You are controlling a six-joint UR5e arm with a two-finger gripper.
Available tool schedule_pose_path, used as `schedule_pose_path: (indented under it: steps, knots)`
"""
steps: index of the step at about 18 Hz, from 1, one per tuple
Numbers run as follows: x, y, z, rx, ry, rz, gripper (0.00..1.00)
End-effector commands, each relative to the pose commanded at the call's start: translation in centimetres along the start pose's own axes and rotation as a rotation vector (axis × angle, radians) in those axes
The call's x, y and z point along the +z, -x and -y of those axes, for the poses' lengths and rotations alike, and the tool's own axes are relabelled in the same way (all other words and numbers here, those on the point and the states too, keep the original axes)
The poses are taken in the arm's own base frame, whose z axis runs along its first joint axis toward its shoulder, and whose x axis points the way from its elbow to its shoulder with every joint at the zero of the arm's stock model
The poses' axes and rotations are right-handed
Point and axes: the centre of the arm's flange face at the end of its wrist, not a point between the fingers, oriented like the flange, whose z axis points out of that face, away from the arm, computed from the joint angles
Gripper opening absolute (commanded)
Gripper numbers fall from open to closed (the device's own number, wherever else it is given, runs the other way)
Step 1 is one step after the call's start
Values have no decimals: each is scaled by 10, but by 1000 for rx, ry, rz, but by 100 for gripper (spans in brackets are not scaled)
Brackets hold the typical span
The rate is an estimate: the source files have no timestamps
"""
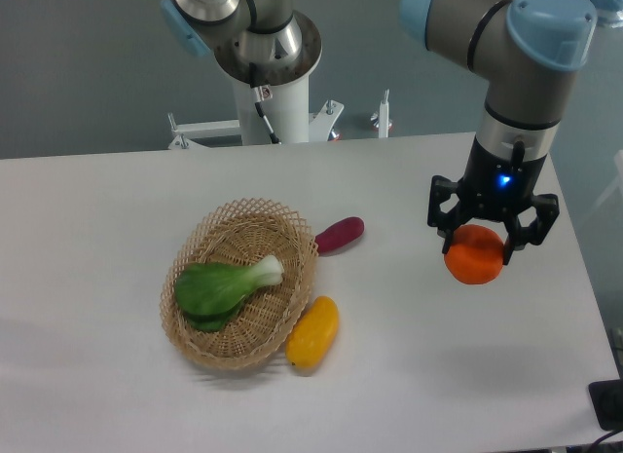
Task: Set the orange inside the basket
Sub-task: 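Hold the orange in the gripper above the table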
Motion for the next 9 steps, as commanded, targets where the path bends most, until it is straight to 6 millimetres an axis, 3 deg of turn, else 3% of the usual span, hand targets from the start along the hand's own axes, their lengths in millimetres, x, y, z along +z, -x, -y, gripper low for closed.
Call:
schedule_pose_path:
  steps: [9]
  knots:
    - [3,-13,10,-26,-9,-8,62]
